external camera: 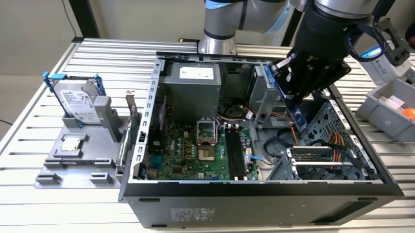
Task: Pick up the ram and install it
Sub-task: 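Insert the ram into the slot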
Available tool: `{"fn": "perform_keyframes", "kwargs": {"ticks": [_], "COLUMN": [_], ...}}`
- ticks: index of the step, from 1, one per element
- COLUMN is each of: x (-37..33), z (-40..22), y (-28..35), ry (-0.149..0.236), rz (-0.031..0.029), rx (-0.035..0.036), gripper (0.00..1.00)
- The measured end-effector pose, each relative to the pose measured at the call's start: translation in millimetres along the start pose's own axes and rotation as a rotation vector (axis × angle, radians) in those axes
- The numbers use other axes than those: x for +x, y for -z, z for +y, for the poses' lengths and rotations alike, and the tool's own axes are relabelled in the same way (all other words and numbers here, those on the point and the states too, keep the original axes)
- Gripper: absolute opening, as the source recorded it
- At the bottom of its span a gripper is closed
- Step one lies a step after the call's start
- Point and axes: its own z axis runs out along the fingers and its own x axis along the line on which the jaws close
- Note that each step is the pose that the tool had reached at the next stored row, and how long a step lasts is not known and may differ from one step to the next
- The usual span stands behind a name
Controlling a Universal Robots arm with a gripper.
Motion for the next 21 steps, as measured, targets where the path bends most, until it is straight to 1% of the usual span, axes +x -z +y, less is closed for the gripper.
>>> {"fn": "perform_keyframes", "kwargs": {"ticks": [6, 7, 8, 10, 12, 13, 15, 21], "x": [3.4, 3.6, 3.6, 3.8, 3.8, 4.0, 4.4, 7.6], "z": [-0.8, -1.1, -1.2, -1.6, -1.7, -1.9, -1.9, -1.9], "y": [-1.3, -1.5, -1.6, -1.9, -2.2, -2.6, -3.1, -8.2], "ry": [-0.021, -0.021, -0.021, -0.022, -0.022, -0.022, -0.022, -0.035], "rz": [-0.0005, 0.0007, 0.0037, 0.0141, 0.0259, 0.0301, 0.0334, 0.0339], "rx": [0.0007, 0.0006, 0.0005, -0.0003, -0.0002, -0.0009, -0.0010, -0.0008], "gripper": [0.00, 0.00, 0.00, 0.00, 0.00, 0.00, 0.00, 0.00]}}
